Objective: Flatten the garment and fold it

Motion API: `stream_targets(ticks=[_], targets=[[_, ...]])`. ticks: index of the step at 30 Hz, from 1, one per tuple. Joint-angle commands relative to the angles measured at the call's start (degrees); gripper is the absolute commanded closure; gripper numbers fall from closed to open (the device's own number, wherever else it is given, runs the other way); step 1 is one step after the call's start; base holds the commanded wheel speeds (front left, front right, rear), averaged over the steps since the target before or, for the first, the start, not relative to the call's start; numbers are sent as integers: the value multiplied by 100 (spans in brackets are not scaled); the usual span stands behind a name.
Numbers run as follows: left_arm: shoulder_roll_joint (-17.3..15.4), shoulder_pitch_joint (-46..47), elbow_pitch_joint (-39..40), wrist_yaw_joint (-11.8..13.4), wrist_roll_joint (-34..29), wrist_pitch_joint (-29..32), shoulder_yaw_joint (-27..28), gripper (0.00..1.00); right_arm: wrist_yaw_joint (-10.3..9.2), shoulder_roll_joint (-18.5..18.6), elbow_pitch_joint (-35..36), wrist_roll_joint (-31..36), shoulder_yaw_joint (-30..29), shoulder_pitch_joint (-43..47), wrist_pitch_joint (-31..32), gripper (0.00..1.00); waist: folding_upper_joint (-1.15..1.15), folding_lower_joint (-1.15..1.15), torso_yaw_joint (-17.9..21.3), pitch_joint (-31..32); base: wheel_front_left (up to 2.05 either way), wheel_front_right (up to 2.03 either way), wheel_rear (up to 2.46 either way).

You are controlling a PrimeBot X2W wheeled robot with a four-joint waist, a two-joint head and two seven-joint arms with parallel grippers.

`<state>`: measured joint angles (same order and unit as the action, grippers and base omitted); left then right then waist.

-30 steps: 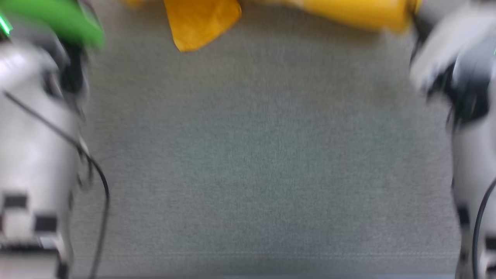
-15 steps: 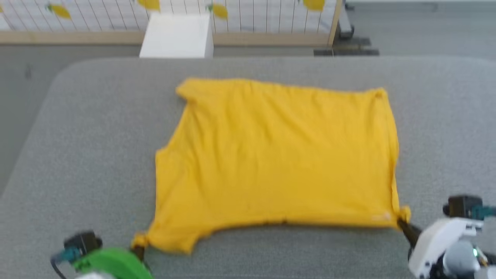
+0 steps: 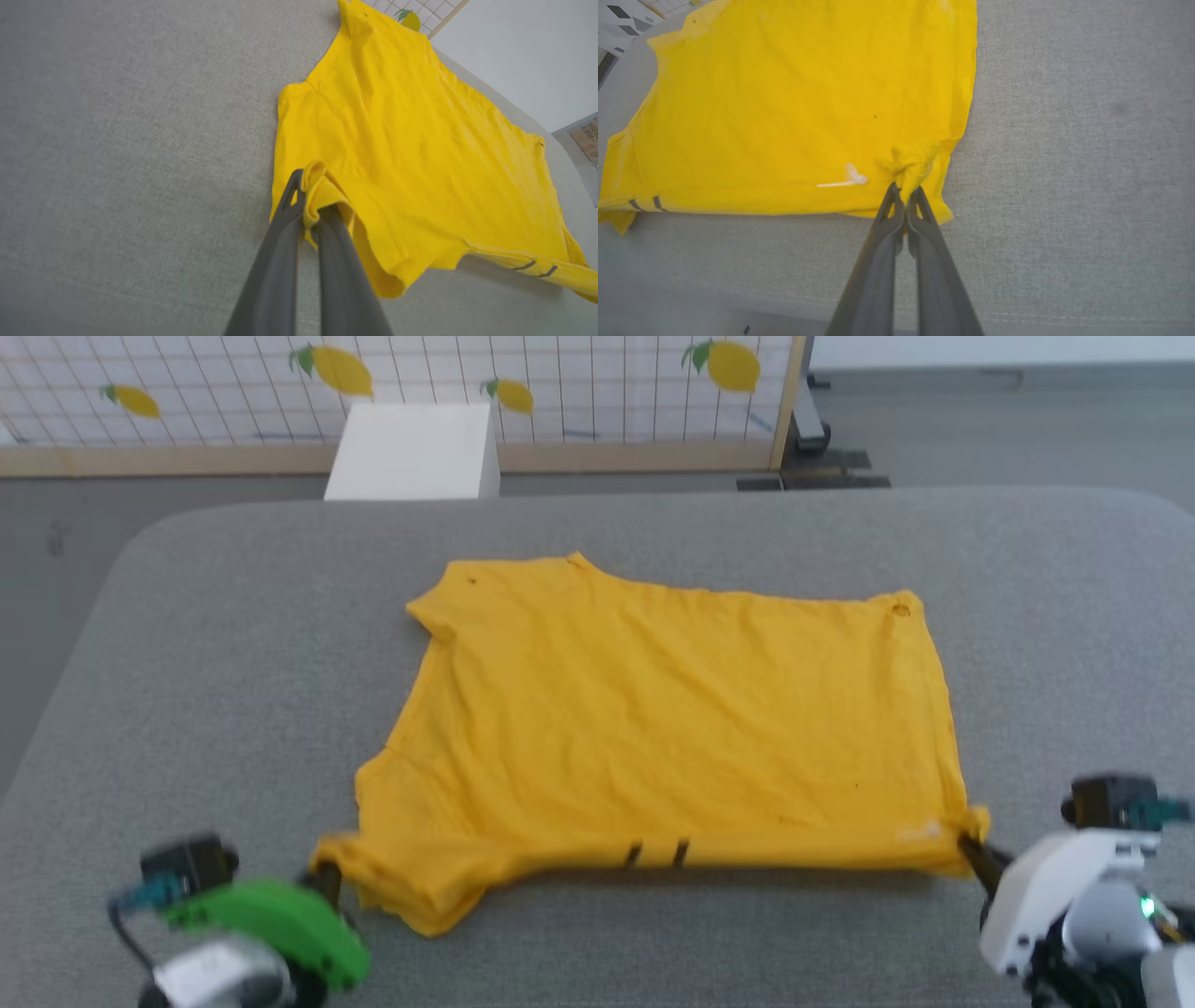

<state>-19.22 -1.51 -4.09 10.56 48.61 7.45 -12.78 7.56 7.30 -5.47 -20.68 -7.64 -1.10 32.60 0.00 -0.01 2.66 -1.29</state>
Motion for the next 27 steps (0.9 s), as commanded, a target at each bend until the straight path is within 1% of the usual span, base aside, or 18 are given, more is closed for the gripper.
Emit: stream_targets(ticks=[1,4,6,10,14,18,21,27], targets=[[-103,412,44,-40,-75,82,-14,100,-8,-8,24,67,-5,-290,113,100,0,1,61,-289,0,0,0],[-192,1056,-7,-82,-186,312,-116,100,-8,-40,-38,182,-27,-767,385,100,0,1,82,-578,0,0,0],[-253,1488,-146,-155,-266,453,-201,100,-8,-60,-140,295,-52,-1111,543,100,0,1,104,-770,0,0,0],[-336,2301,-526,-305,-393,713,-350,100,-8,-135,-383,570,-127,-1789,824,100,0,1,148,-1237,0,0,0],[-382,3063,-947,-483,-535,797,-455,100,-8,-202,-661,881,-147,-2386,1167,100,0,1,191,-1716,0,0,0],[-375,3779,-1391,-657,-697,729,-542,100,-8,-271,-890,1189,-261,-2870,1458,100,0,1,201,-2162,0,0,0],[-307,4224,-1785,-761,-779,607,-586,100,-8,-321,-1077,1389,-312,-3121,1664,100,0,1,211,-2402,0,0,0],[-141,4671,-2641,-902,-891,485,-749,100,-8,-387,-1363,1623,-286,-3299,2005,100,0,1,249,-2615,0,0,0]])
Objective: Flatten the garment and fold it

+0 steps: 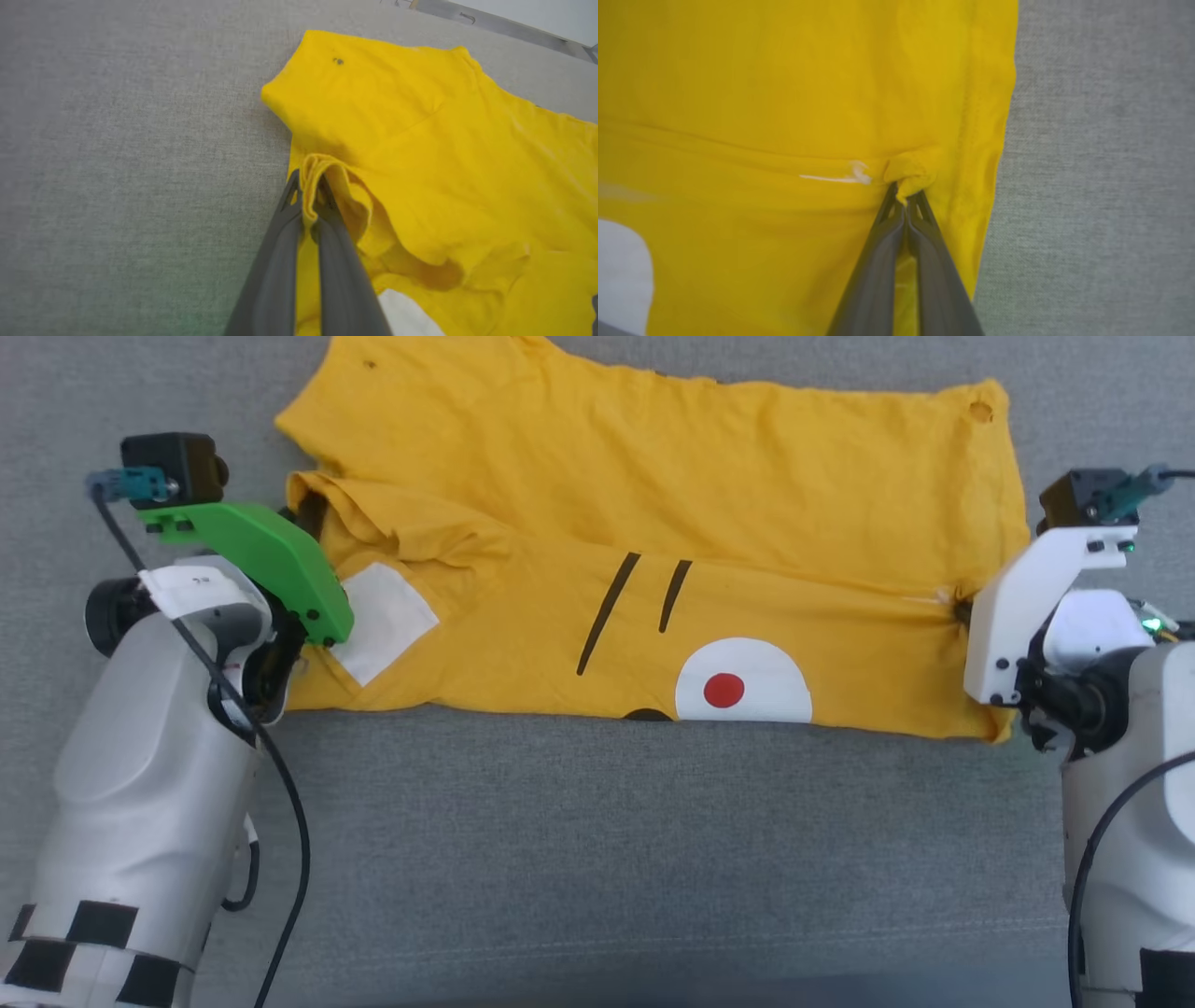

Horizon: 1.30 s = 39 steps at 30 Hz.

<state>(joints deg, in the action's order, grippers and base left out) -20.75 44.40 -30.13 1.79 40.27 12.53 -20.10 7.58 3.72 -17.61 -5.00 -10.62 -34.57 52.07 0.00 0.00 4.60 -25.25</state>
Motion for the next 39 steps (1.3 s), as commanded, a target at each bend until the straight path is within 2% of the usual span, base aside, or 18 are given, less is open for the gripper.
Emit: stream_targets(ticks=[1,4,5,6,7,8,14,20,24,31,39], targets=[[36,111,-200,-32,-73,-15,-52,100,-9,-36,-179,80,46,47,113,100,0,0,61,-226,0,0,0],[100,175,-575,-69,-65,-25,-94,100,-9,-51,-194,77,61,47,110,100,0,0,69,-198,0,0,0],[127,194,-683,-98,-60,-63,-105,100,-9,-56,-190,56,60,57,58,73,0,0,65,-158,0,0,0],[163,206,-757,-123,-33,-106,-95,86,-9,-59,-184,36,47,73,15,5,0,0,52,-108,0,0,0],[207,228,-830,-163,-3,-158,-87,51,-9,-61,-165,12,27,105,-25,0,0,0,27,-48,0,0,0],[235,245,-888,-190,5,-191,-94,0,-9,-63,-144,-25,0,141,-55,0,0,0,2,15,0,0,0],[347,218,-1047,-303,112,-511,-27,0,-9,-70,268,-366,-310,578,-474,0,0,0,-174,677,0,0,0],[139,-415,-832,-73,79,-855,77,0,-9,-75,855,-630,-542,1305,-658,0,0,0,-222,1316,0,0,0],[51,-1016,-612,253,110,-402,-4,0,-9,-79,1294,-758,-659,1738,-589,0,0,0,-214,1454,0,0,0],[-39,-1544,46,843,125,701,-245,0,-9,-82,1718,-989,-765,2110,-476,0,0,0,-118,1291,0,0,0],[-103,-1723,256,995,217,1361,-402,0,-9,-83,1699,-1135,-655,2097,-558,0,0,0,95,1045,0,0,0]])
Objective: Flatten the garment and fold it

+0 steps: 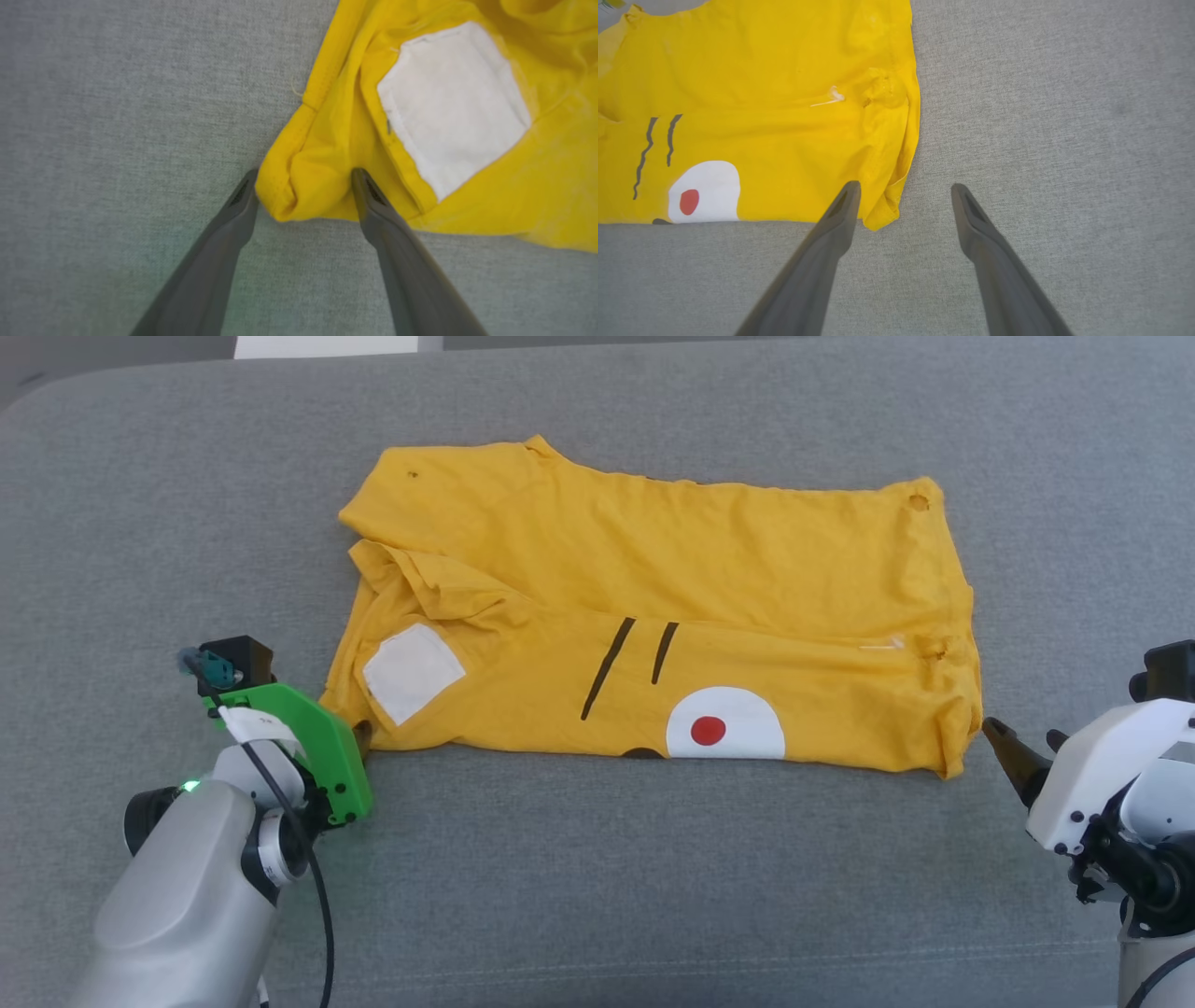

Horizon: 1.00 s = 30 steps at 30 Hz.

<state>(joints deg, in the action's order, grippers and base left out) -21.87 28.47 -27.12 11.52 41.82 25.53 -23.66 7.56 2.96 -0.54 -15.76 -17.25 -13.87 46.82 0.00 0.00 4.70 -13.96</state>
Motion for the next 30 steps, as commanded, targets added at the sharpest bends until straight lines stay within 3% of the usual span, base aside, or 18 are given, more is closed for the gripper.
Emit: stream_targets(ticks=[1,3,8,16,30], targets=[[25,-153,-59,32,105,111,-39,1,-8,-8,-19,-60,20,27,-46,0,0,0,109,-99,0,0,0],[16,-216,-86,30,155,233,-60,100,-8,-8,-34,-30,48,33,-55,0,0,0,153,-117,0,0,0],[-24,-406,193,-19,371,-7,190,100,-8,-8,92,350,157,114,13,0,0,0,181,-112,0,0,0],[-118,-876,1260,89,461,-698,574,100,-8,-8,79,897,275,-80,446,0,0,0,53,-154,0,0,0],[-189,-1093,1748,220,467,-647,551,100,-8,-8,-1184,1395,683,-690,430,0,0,0,-148,-539,0,0,0]])
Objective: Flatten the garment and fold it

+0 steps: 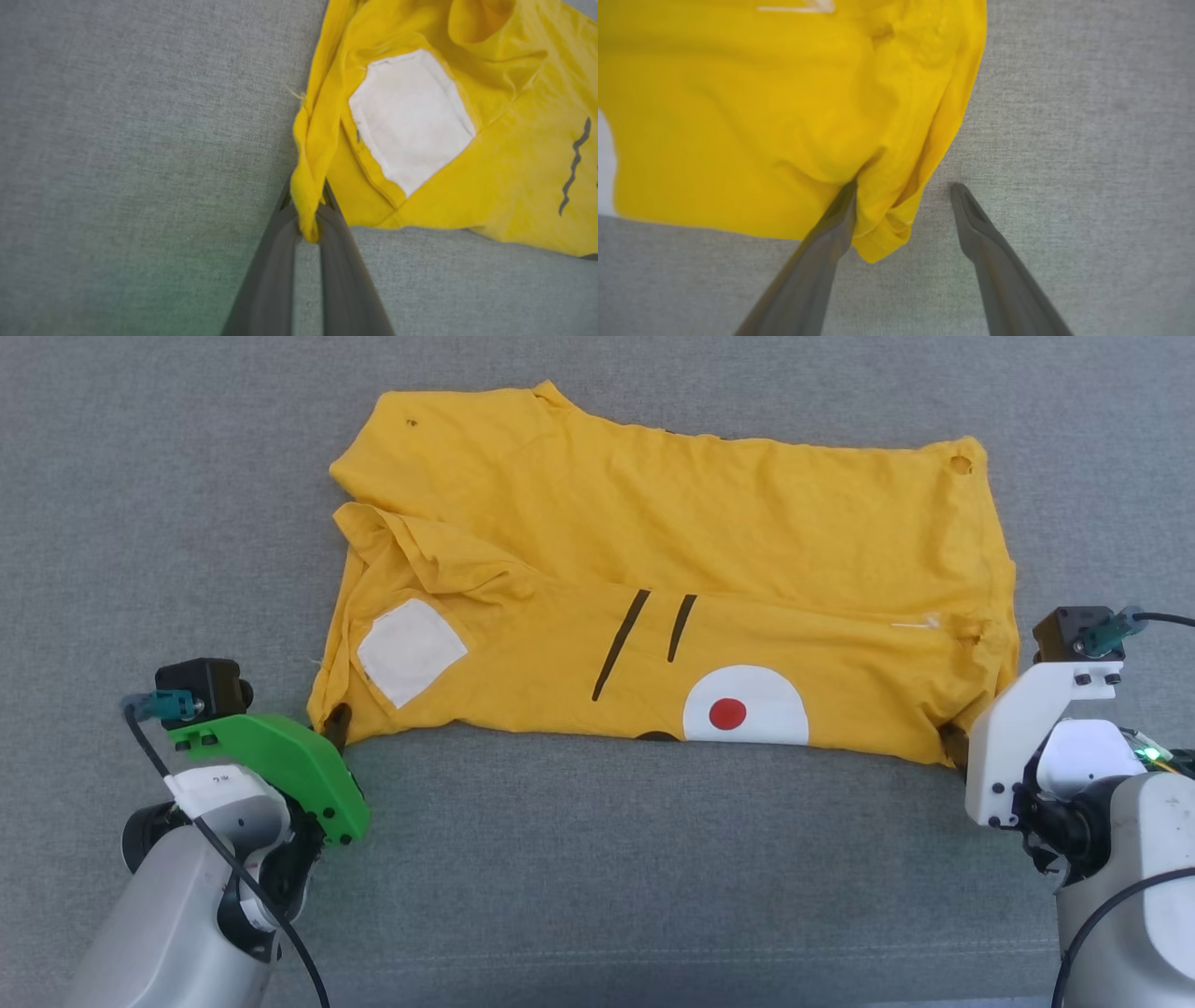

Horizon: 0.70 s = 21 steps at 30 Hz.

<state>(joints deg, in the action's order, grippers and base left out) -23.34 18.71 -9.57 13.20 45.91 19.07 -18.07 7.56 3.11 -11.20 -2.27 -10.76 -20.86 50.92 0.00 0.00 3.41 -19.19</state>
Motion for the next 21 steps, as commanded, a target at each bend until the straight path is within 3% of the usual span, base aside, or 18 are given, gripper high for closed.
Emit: stream_targets(ticks=[1,2,3,4,5,13,21], targets=[[-37,-122,-5,53,63,-3,-12,100,-8,-23,-174,17,59,16,8,0,0,0,-26,-16,0,0,0],[-36,-126,-5,53,66,-5,-13,100,-8,-23,-216,-26,57,20,1,0,0,0,-27,-11,0,0,0],[-35,-135,-7,52,71,-12,-13,100,-8,-23,-259,-58,95,24,0,52,0,0,-27,-1,0,0,0],[-31,-143,-7,49,78,-21,-11,100,-8,-23,-273,-97,125,24,-26,87,0,0,-26,9,0,0,0],[-21,-154,-5,39,91,-47,-3,100,-8,-23,-279,-167,124,16,-79,100,0,0,-25,28,0,0,0],[24,-235,60,41,264,-278,229,100,-8,262,-47,-462,-194,-65,-395,100,0,0,-23,414,0,0,0],[-5,-968,499,344,394,-189,304,100,-8,710,395,-663,-371,462,163,100,0,0,-3,908,0,0,0]])
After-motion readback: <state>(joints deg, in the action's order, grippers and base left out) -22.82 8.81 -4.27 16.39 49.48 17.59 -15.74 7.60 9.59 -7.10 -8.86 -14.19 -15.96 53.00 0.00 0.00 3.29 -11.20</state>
